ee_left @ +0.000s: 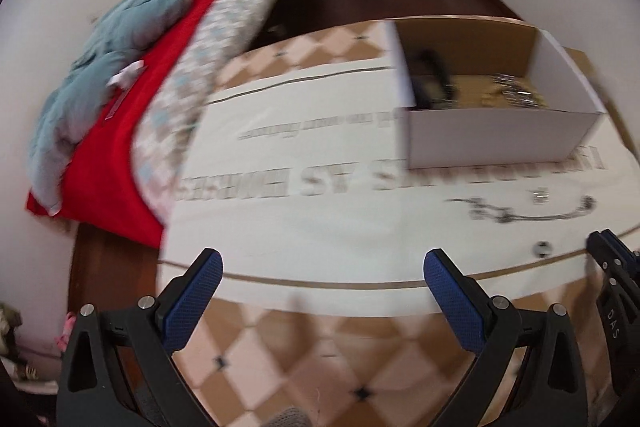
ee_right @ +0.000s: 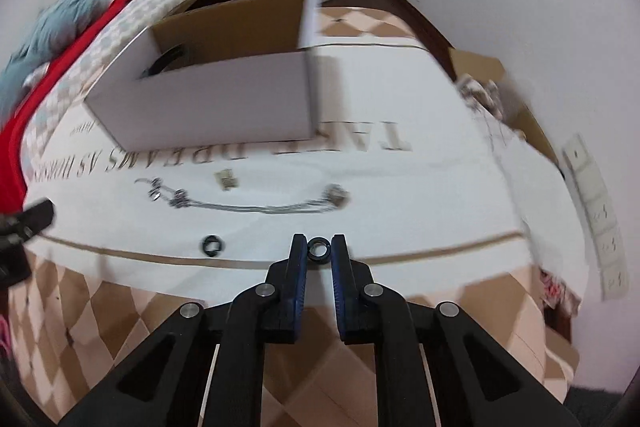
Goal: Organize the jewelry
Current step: 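Grasp a black ring with the right gripper while the left grasps another ring, then lower both black rings into the white box and open the grippers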
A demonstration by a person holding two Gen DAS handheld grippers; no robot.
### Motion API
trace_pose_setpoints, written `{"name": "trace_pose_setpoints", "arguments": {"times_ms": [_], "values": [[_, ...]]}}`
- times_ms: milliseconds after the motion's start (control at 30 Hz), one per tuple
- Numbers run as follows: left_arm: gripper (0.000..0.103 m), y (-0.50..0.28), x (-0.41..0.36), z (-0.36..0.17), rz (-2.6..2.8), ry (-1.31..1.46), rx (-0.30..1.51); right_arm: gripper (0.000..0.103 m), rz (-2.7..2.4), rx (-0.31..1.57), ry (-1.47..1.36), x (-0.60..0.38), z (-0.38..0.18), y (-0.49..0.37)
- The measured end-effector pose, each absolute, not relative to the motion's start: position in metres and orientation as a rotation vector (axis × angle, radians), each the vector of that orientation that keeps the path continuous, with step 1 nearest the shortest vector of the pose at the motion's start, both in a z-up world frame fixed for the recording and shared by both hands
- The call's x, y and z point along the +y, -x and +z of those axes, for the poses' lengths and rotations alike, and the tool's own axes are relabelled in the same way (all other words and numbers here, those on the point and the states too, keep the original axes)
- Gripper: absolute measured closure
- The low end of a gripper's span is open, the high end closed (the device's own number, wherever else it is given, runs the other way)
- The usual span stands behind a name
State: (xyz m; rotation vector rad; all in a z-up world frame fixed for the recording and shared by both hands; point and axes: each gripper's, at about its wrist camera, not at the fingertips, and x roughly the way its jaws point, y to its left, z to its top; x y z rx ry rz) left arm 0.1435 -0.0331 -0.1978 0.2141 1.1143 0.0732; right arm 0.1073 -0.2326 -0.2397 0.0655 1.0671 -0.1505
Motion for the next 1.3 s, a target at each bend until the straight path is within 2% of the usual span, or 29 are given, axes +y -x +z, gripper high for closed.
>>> {"name": "trace_pose_setpoints", "arguments": {"times_ms": [300, 467, 533, 733, 800, 1067, 1300], "values": [[0.000, -0.145, -0.120, -0.220, -0.115, -0.237, 1.178, 0.090, -0.255, 1.060, -0.144, -0.284, -0.222, -0.090], [0.001, -0.146, -0.140, -0.230, -0.151, -0.248, 1.195, 0.090, -0.280, 1.063, -0.165, -0.297, -0.222, -0.091], [0.008, -0.147, -0.146, -0.234, -0.178, -0.239, 1.207, 0.090, -0.287, 1.062, -0.177, -0.303, -0.222, -0.087], [0.054, -0.147, -0.157, -0.236, -0.251, -0.215, 1.214, 0.090, -0.301, 1.055, -0.201, -0.309, -0.221, -0.083], [0.092, -0.146, -0.161, -0.234, -0.274, -0.210, 1.213, 0.090, -0.304, 1.051, -0.207, -0.311, -0.220, -0.083], [0.093, -0.139, -0.163, -0.220, -0.290, -0.214, 1.176, 0.090, -0.303, 1.018, -0.227, -0.310, -0.206, -0.081], [0.093, -0.150, -0.137, -0.170, -0.281, -0.155, 1.085, 0.090, -0.245, 0.963, -0.253, -0.299, -0.173, -0.088]]}}
